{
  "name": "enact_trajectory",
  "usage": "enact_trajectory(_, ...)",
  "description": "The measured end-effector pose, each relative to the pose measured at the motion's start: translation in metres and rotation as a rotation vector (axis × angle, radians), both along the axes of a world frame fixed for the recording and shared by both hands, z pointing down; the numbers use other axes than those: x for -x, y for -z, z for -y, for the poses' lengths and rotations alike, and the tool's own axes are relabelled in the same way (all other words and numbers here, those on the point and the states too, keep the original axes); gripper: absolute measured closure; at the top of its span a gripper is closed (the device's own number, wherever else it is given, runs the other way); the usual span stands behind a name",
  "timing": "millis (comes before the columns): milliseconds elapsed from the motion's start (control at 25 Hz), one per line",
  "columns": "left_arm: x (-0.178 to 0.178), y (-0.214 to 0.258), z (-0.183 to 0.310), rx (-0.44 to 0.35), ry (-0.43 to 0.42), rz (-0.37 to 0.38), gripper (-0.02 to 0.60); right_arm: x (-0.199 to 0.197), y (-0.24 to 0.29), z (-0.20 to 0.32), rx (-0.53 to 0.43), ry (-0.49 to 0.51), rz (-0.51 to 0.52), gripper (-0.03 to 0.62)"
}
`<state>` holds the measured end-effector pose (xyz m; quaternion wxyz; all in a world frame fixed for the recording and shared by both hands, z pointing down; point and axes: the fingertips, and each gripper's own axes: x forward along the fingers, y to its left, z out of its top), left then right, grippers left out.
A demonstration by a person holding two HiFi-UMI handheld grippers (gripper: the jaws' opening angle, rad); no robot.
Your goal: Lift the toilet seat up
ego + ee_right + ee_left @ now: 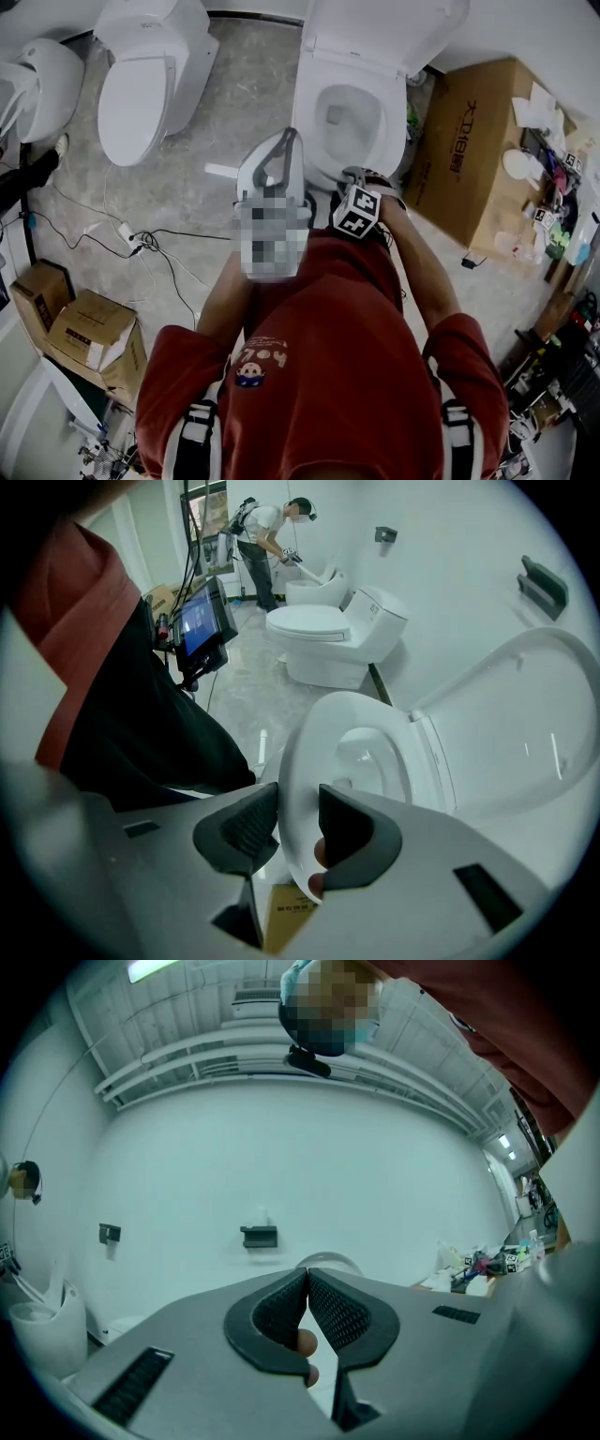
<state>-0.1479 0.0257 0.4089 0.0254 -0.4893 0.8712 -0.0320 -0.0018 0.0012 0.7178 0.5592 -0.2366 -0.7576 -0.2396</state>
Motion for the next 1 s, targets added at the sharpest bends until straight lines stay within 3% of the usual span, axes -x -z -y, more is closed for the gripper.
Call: enact_trajectory(1000, -0.021, 0.012, 0.015, -0.016, -0.045, 0.026, 0.563, 0.024, 0.072, 0.033, -0.117, 0.005, 0.197, 0.488)
